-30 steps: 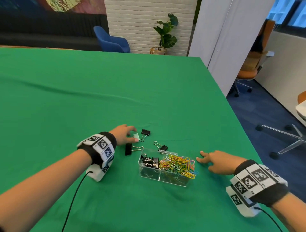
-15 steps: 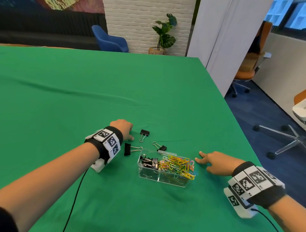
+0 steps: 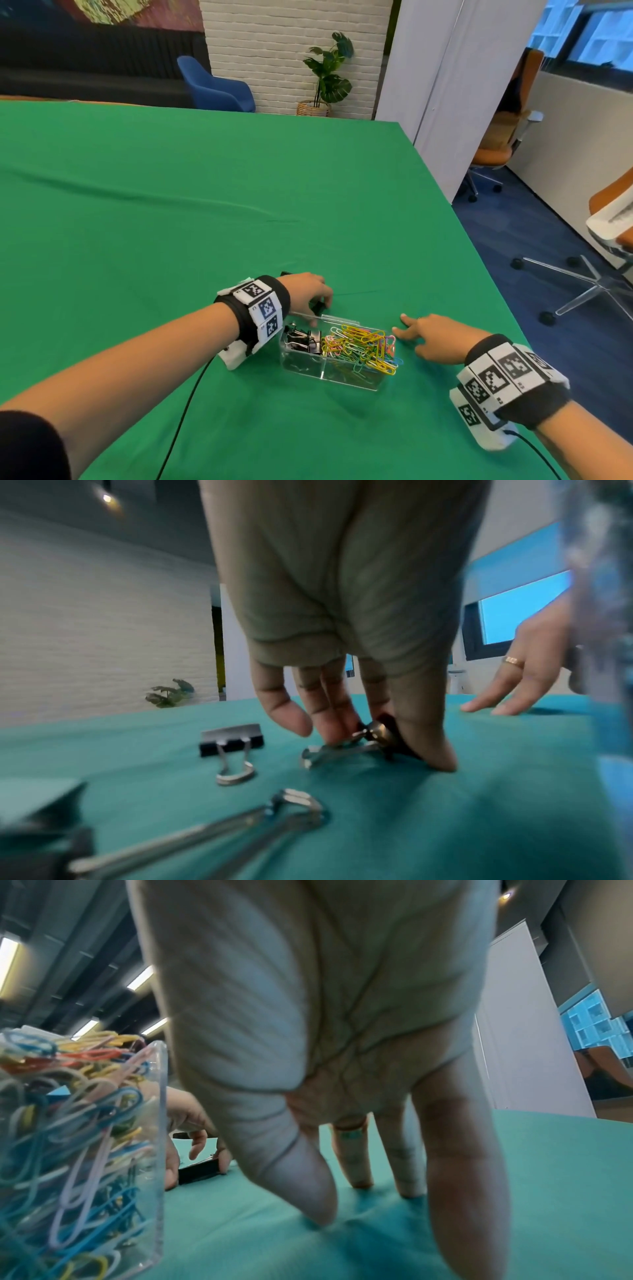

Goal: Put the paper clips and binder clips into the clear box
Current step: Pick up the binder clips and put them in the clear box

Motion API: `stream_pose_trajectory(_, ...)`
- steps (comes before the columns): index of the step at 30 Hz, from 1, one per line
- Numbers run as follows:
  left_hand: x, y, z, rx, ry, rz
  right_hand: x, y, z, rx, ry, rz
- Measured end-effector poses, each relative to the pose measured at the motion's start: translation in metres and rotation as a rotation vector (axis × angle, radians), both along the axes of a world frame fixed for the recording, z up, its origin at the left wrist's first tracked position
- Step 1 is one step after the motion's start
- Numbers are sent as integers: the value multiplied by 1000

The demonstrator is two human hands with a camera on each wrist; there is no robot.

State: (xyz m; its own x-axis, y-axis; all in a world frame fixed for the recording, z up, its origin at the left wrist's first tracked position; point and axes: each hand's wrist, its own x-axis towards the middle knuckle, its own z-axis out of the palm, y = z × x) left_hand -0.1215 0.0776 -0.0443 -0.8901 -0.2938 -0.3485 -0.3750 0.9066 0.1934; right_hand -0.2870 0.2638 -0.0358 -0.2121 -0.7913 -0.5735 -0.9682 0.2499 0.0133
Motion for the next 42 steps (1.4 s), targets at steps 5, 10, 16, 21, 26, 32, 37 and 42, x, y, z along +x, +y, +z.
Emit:
stream_pose_trajectory(5,28,-13,32,112,238,303,-1,2,-2,-7,-4,0)
stream_pose_trajectory(10,67,10,59,629,564,603,0,2,-2,-19,-5,-1)
stream_pose_trajectory(16,79,57,41,981,680,734,1,4,0,-19,4,4)
stream_pose_trajectory(21,75,75,22,631,845,748,1,6,-1,-22,-3,3)
stream_pose_trajectory(26,80,84,14,426,880,758,1,6,-2,-24,3,3)
stream_pose_trajectory(32,83,79,17,394,819,738,1,6,-1,-26,4,4)
stream_pose_trajectory(37,81,76,24,432,833,690,2,6,-1,-30,5,5)
stream_pose_trajectory(42,83,70,31,222,669,558,1,5,-3,-31,12,2)
